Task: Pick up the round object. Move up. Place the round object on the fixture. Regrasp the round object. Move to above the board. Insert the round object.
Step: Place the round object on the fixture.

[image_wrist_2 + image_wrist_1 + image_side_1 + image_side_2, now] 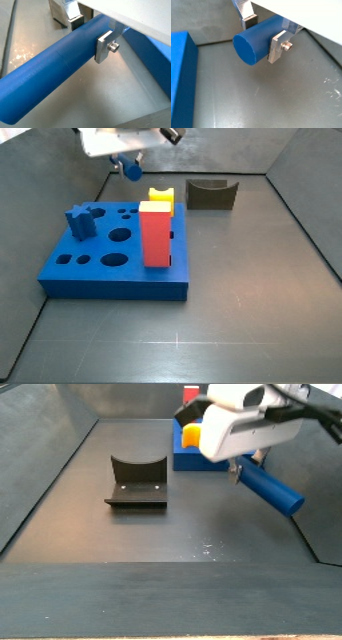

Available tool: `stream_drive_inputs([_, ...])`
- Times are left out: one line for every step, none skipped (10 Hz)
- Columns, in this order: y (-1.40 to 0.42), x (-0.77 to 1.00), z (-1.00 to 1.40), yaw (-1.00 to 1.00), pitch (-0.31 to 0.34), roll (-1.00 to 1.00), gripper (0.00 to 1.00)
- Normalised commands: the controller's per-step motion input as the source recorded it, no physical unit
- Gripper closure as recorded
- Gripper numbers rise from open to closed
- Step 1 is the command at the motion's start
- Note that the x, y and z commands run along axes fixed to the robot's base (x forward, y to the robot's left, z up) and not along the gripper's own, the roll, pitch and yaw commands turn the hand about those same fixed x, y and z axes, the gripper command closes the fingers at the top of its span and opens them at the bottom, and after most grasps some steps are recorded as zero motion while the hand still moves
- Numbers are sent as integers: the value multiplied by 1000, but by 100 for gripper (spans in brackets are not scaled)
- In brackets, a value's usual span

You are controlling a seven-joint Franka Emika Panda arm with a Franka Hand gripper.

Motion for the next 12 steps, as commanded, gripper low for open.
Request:
stream_drive_inputs([0,0,1000,0,0,0,100])
stream_drive_inputs([-2,-1,1000,11,5,8,100])
stream_drive_inputs([1,-11,1000,10,19,14,100])
stream_drive_inputs([6,-17,1000,7,25,25,100])
stream_drive_inputs([9,-21,1000,1,31,37,100])
stream_drive_inputs([16,-27,1000,-6,39,55,100])
stream_drive_inputs([22,-29,988,-12,45,70,100])
stream_drive_inputs([21,-28,897,-14,52,77,100])
stream_drive_inputs([17,-19,714,-3,62,83,100])
stream_drive_inputs([15,-12,575,7,71,86,100])
stream_drive_inputs([12,-4,388,15,81,88,100])
stream_drive_inputs([10,-2,293,18,85,90,100])
